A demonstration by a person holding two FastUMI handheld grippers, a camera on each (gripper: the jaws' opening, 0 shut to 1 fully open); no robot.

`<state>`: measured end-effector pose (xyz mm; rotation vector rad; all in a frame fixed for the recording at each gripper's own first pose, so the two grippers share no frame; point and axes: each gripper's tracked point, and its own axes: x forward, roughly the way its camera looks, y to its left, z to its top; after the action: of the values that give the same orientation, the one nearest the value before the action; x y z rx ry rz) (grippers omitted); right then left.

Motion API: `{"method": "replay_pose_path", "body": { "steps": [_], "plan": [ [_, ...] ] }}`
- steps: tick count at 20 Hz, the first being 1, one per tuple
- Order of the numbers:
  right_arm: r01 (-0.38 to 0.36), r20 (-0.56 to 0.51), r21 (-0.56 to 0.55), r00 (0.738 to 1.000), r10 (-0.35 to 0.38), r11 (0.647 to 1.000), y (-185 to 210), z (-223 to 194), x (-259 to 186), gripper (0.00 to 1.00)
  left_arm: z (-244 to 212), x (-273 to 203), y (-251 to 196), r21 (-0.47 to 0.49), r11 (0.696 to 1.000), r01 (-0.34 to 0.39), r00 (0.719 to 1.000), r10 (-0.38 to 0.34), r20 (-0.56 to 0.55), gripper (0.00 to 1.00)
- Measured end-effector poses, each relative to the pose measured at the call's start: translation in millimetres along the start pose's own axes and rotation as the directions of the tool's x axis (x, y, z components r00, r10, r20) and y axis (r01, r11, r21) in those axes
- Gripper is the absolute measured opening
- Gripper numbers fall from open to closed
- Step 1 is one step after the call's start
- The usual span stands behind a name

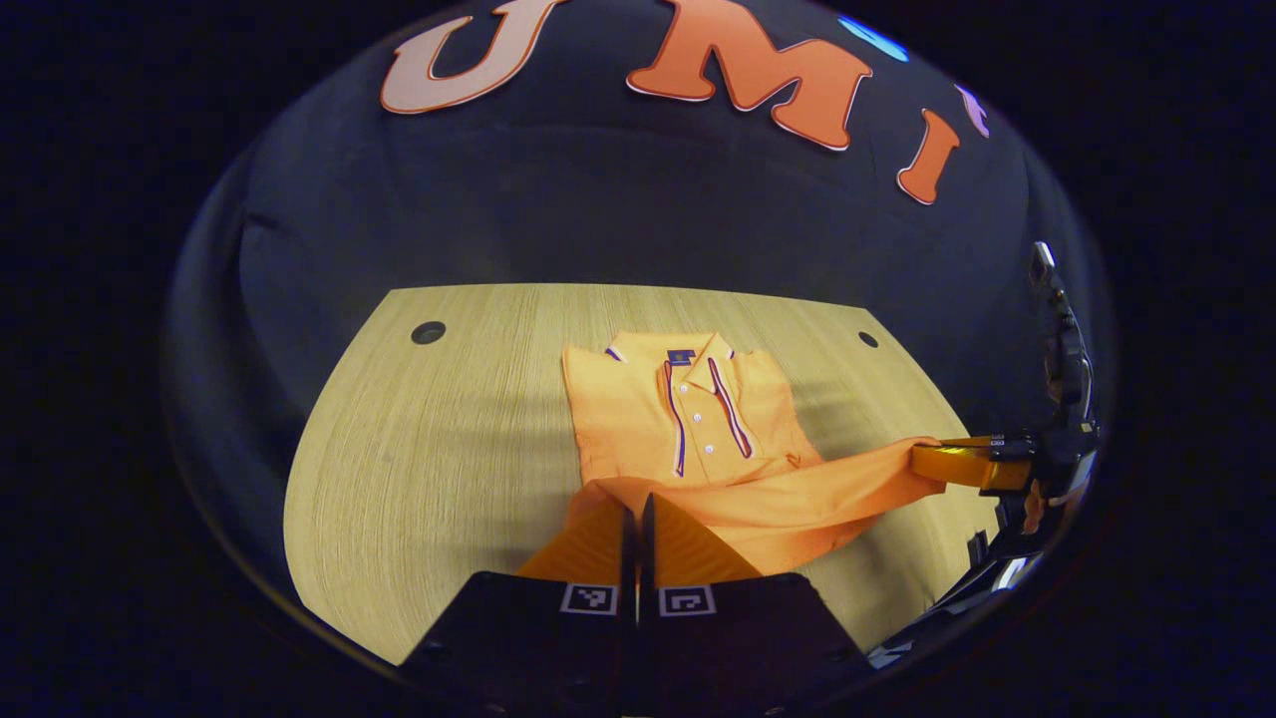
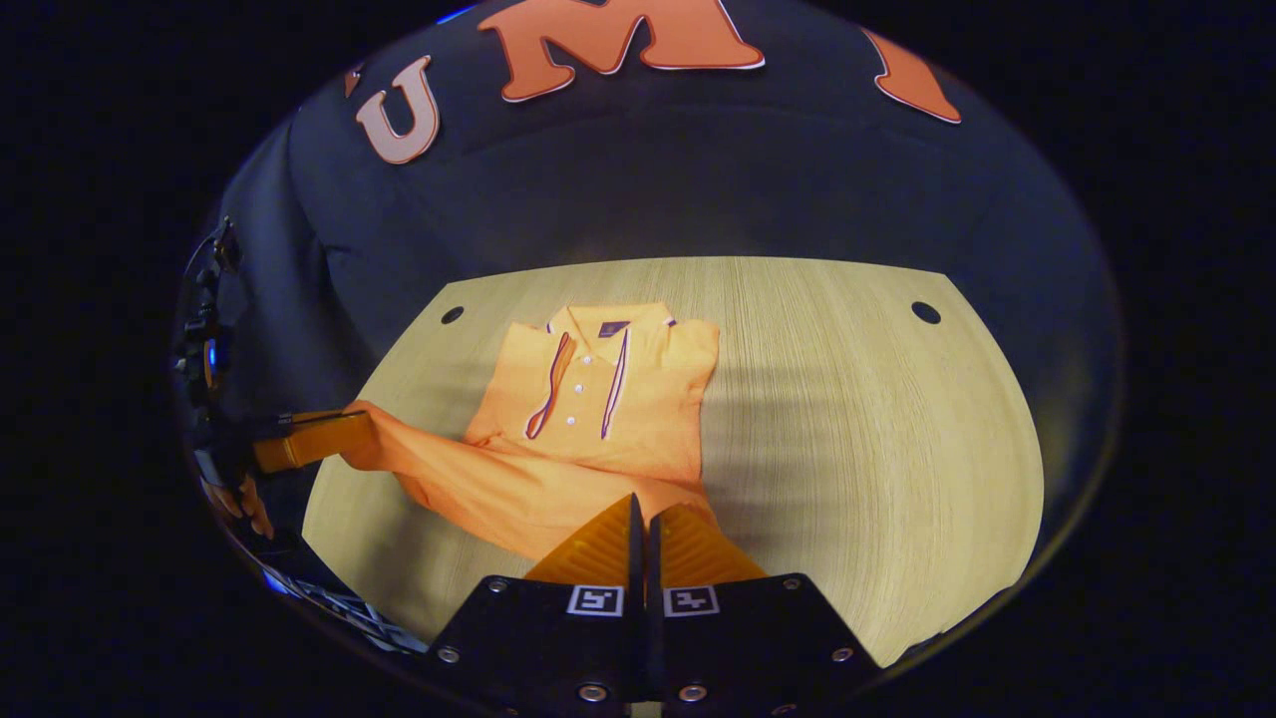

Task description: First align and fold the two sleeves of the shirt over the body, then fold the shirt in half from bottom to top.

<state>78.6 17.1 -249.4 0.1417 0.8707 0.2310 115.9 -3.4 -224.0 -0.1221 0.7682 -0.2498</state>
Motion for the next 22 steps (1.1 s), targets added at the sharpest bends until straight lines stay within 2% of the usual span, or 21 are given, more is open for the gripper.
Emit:
{"method": "replay_pose_path", "body": {
  "steps": [9, 17, 20, 21, 22],
  "plan": [
    [0.018, 0.015, 0.015, 1.000, -0.019, 1.000, -10, 76, 62, 0.00, 83, 78, 22, 0.009, 1.000, -0.005, 1.000, 0.005, 0.025, 0.01],
    [0.078, -0.010, -0.002, 0.997, -0.078, 0.997, -36, 116, 138, 0.00, 107, 165, 61, 0.050, 0.998, -0.045, 0.999, 0.045, -0.006, 0.01],
    [0.143, -0.035, 0.023, 0.989, -0.142, 0.989, -49, 116, 160, 0.02, 108, 179, 64, 0.072, 0.995, -0.068, 0.998, 0.068, 0.002, 0.01],
    [0.136, -0.045, 0.033, 0.990, -0.135, 0.990, -46, 114, 159, 0.06, 108, 181, 64, 0.071, 0.995, -0.068, 0.998, 0.068, 0.002, 0.02],
    [0.134, -0.045, 0.033, 0.990, -0.133, 0.990, -45, 116, 161, 0.10, 108, 182, 63, 0.068, 0.995, -0.069, 0.998, 0.070, -0.005, 0.08]
  ]
}}
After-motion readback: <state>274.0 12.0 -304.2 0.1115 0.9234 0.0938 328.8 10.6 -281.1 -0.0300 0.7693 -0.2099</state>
